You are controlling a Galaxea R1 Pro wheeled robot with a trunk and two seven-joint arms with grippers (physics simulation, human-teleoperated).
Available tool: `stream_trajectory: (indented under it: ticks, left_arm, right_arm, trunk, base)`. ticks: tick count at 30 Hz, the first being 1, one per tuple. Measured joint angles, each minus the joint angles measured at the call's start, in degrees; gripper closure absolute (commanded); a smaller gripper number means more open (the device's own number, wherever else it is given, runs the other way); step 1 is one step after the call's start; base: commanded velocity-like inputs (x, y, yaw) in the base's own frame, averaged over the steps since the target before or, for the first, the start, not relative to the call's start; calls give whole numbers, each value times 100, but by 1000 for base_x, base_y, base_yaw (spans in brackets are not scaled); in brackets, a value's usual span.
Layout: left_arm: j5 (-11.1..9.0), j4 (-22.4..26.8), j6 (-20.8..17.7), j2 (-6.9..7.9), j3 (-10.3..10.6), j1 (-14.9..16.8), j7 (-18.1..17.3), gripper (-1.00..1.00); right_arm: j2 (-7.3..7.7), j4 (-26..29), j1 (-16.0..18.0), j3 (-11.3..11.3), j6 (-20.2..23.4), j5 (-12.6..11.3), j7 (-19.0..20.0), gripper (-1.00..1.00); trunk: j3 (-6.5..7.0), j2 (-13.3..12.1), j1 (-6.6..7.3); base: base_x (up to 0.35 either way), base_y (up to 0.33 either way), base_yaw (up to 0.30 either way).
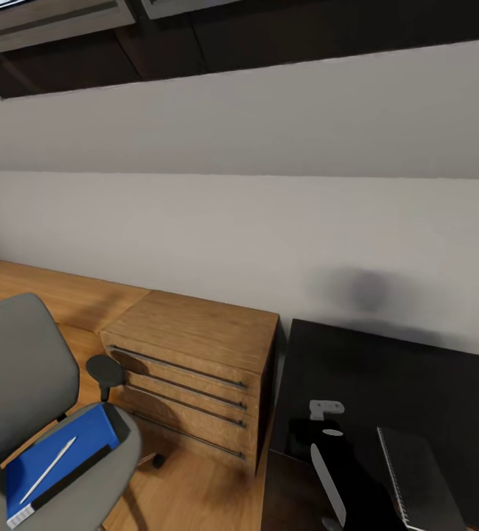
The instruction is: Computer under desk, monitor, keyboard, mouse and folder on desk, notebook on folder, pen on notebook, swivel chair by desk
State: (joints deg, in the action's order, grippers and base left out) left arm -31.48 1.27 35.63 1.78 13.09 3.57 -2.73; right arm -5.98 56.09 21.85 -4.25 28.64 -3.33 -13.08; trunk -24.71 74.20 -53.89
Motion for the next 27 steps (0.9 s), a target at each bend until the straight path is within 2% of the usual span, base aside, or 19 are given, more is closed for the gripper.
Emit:
stream_trajectory:
  ticks: [4, 14, 21, 22, 27]
  left_arm:
    - [0, 0, 0, 3, 0, 0, 2, -100]
    - [-14, 0, 8, 6, -7, 0, 2, -100]
    - [-17, 0, 1, 6, -16, 0, 7, -100]
    - [-17, 0, 1, 6, -16, 0, 6, -100]
    - [-17, 0, 0, 9, -18, 0, 10, -100]
  right_arm:
    - [5, 5, 0, 0, 2, 0, -6, -100]
    - [5, 76, 1, 4, -18, -33, -4, -100]
    - [6, 77, 1, 5, -19, -32, -7, -100]
    - [6, 77, 1, 5, -18, -32, -9, 100]
    - [6, 80, 2, 6, -11, -3, -6, 100]
  trunk:
    - [0, 0, 0]
    - [-178, 401, -219]
    - [-179, 402, -219]
    - [-179, 402, -219]
    - [-179, 402, -219]
  base:
    - [0, 0, 0]
    - [0, 0, 0]
    - [0, 0, 0]
    - [0, 0, 0]
    - [0, 0, 0]
